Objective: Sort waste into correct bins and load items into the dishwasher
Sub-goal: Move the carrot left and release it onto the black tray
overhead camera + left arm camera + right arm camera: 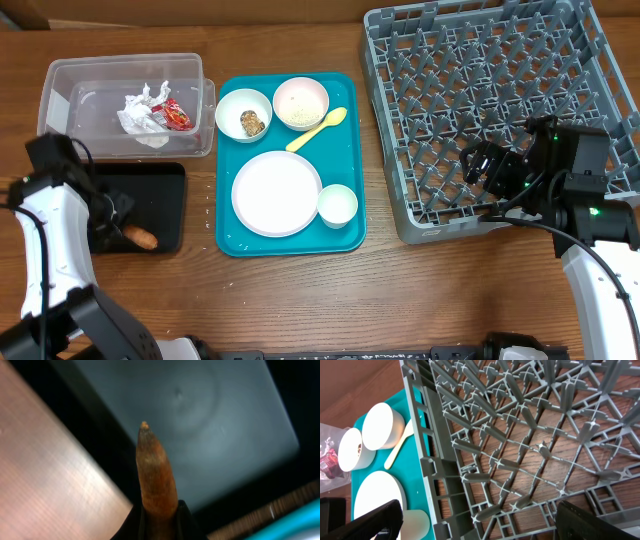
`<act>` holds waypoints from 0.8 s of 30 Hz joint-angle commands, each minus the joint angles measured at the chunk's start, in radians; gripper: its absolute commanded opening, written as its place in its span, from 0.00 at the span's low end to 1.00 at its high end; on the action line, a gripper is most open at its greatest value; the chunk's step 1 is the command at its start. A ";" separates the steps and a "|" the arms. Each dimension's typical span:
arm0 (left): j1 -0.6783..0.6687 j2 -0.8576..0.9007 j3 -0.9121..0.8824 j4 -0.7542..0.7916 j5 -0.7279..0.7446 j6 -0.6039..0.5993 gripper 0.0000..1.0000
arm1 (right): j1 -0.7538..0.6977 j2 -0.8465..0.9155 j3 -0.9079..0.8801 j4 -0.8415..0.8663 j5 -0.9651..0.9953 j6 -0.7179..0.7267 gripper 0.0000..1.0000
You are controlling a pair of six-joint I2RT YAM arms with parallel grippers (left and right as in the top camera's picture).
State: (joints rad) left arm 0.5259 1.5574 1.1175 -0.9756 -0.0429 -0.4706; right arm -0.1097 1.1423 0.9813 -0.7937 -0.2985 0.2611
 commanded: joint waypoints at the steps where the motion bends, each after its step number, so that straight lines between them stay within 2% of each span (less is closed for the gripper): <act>1: 0.038 0.042 -0.088 0.142 -0.020 -0.030 0.11 | -0.003 0.001 0.020 0.004 0.008 -0.003 1.00; 2: 0.045 0.078 -0.111 0.221 -0.019 -0.032 0.12 | -0.003 0.001 0.020 0.000 0.008 -0.003 1.00; 8: 0.043 0.204 -0.114 0.343 -0.020 -0.032 0.14 | -0.003 0.001 0.020 -0.002 0.008 -0.003 1.00; 10: 0.043 0.239 -0.114 0.357 -0.019 -0.032 0.22 | -0.003 0.001 0.020 -0.005 0.008 -0.003 1.00; 12: 0.043 0.259 -0.114 0.349 0.001 -0.026 0.39 | -0.003 0.001 0.020 -0.008 0.008 -0.003 1.00; 14: 0.043 0.260 -0.110 0.338 0.043 0.039 0.48 | -0.003 0.001 0.020 -0.009 0.008 -0.003 1.00; 16: 0.043 0.252 -0.085 0.314 0.065 0.059 0.65 | -0.003 0.001 0.020 -0.008 0.008 -0.003 1.00; 18: 0.043 0.236 -0.039 0.258 0.069 0.068 0.73 | -0.003 0.001 0.020 -0.004 0.008 -0.003 1.00; 24: 0.020 0.177 0.209 0.000 0.102 0.142 0.75 | -0.003 0.001 0.020 -0.003 0.008 0.000 1.00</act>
State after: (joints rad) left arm 0.5644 1.7912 1.1831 -0.9157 0.0135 -0.4072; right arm -0.1097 1.1423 0.9813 -0.8024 -0.2989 0.2619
